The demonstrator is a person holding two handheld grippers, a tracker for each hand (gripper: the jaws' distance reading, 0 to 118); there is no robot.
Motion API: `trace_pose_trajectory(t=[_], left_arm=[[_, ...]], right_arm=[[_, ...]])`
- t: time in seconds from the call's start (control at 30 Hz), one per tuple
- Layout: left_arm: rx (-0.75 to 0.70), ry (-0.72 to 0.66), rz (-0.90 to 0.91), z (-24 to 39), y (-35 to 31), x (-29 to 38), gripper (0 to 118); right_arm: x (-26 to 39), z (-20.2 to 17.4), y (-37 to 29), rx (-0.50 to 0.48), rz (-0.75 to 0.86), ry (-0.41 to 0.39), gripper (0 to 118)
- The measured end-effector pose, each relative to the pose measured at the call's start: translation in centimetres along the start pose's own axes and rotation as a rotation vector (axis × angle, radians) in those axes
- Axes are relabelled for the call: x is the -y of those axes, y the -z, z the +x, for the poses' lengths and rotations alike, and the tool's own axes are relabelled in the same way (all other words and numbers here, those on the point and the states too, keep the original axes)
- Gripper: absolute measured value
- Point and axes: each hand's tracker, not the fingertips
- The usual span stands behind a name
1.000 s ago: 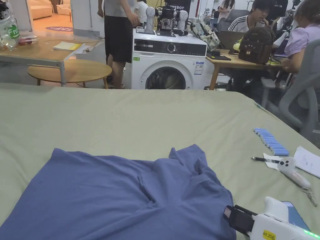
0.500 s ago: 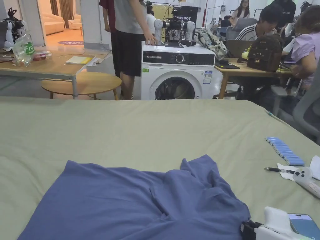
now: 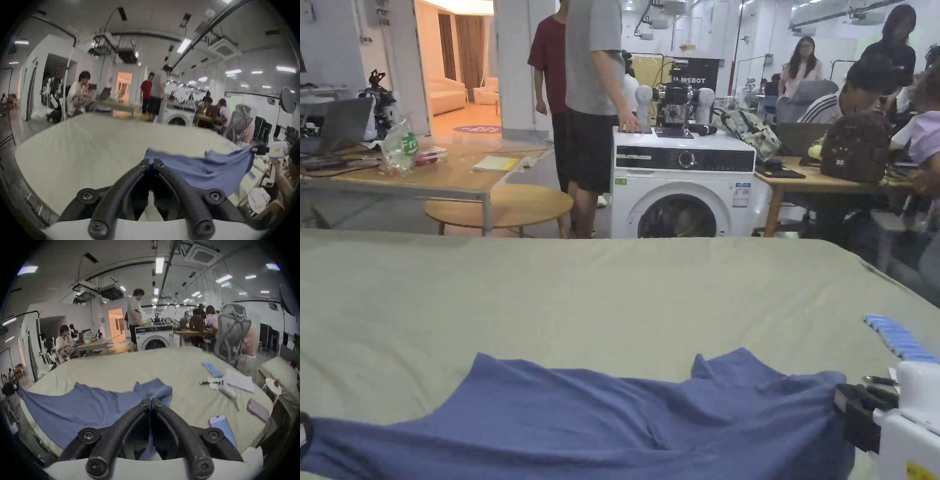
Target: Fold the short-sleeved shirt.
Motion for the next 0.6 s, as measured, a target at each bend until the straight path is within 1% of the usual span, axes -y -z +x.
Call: trace_pose_trajectory(t=[0.13, 0.2, 0.23, 0.3, 0.47, 0.53, 0.6], left_arm=[[-0.003, 0.051, 0.114, 1.3, 1.2, -4.9, 0], [-0.001, 0.059, 0.144, 1.6, 2.2, -7.3, 0], [0.0, 0.053, 0.153, 1.6, 2.8, -8.3, 0], [-0.043, 0.061, 0.189, 2.2, 3.7, -10.1, 0], [-0.055, 0.08, 0.228, 2.7, 6.5, -14.1, 0], [-0.069, 0.091, 0.242, 2.7, 7.6, -15.4, 0], [-0.086, 0.088, 0.258, 2.7, 8.7, -16.8, 0]], right_arm=[[-3.7, 0.2, -0.1, -0.005, 0.061, -0.011, 0], [-5.6, 0.4, -0.1, 0.008, 0.095, -0.026, 0], [-6.6, 0.6, 0.0, 0.005, 0.101, -0.031, 0], [-8.8, 0.9, 0.2, -0.008, 0.12, -0.028, 0], [-14.0, 1.1, 1.1, -0.007, 0.177, -0.042, 0], [-15.9, 1.3, 1.8, -0.003, 0.19, -0.037, 0], [-17.9, 1.6, 2.5, -0.024, 0.196, -0.002, 0]])
